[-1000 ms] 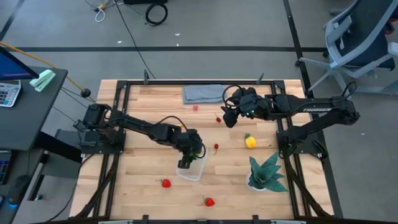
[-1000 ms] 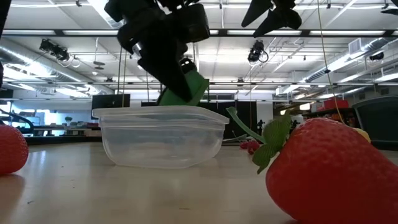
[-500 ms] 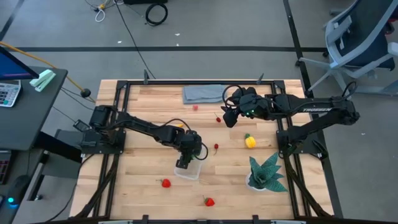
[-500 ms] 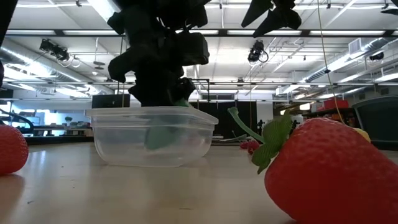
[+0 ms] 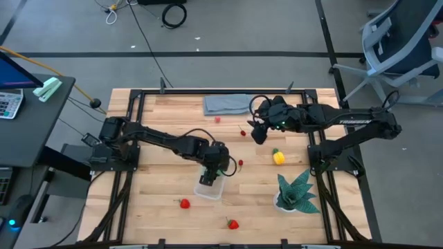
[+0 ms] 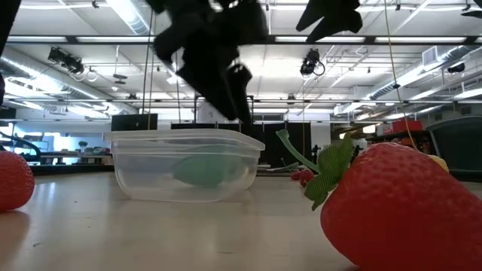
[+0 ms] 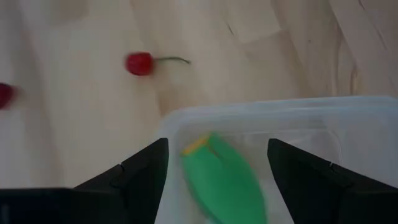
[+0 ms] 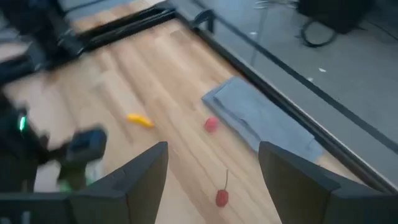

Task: Pick and placing Produce into tupperware
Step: Put the pineapple into the transparent bin

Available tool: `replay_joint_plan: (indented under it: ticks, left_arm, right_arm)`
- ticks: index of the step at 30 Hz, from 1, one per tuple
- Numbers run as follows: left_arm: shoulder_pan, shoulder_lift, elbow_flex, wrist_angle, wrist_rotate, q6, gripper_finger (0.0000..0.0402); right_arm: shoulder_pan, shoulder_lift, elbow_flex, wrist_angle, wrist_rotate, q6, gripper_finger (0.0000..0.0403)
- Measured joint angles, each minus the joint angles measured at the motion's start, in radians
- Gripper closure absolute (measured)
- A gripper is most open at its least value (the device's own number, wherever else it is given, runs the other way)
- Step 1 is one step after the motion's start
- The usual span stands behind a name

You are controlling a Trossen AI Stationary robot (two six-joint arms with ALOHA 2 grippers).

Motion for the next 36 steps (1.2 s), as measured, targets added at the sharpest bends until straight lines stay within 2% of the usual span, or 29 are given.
replay_joint_plan:
  ticks: [4,8,12,15,18,25,31,36]
  left_arm:
    - [0.016,-0.002,0.149,-0.16,-0.056,0.084,0.012]
    - [0.051,-0.002,0.267,-0.274,-0.155,0.179,0.012]
    - [0.114,-0.001,0.341,-0.292,-0.268,0.228,0.012]
    - [0.175,-0.001,0.397,-0.289,-0.333,0.174,0.012]
    - [0.236,-0.001,0.458,-0.297,-0.351,0.047,0.012]
    - [0.344,-0.001,0.587,-0.294,-0.352,-0.15,0.012]
    - [0.405,-0.001,0.64,-0.292,-0.35,-0.178,0.012]
    - [0.436,-0.001,0.643,-0.295,-0.35,-0.178,0.012]
  right_arm:
    - [0.0,-0.048,0.0,-0.135,-0.129,-0.049,0.0142]
    - [0.0,-0.073,0.001,-0.375,-0.198,-0.059,0.0142]
    - [0.0,-0.038,0.0,-0.531,-0.242,0.072,0.0142]
    - [0.0,0.006,0.0,-0.541,-0.243,0.275,0.0142]
    - [-0.006,0.054,0.0,-0.544,-0.243,0.46,0.0142]
    - [-0.014,0.174,0.0,-0.588,-0.272,0.521,0.0142]
    - [-0.01,0.258,0.0,-0.664,-0.335,0.699,0.0142]
    - [-0.011,0.308,0.0,-0.681,-0.404,0.726,0.0142]
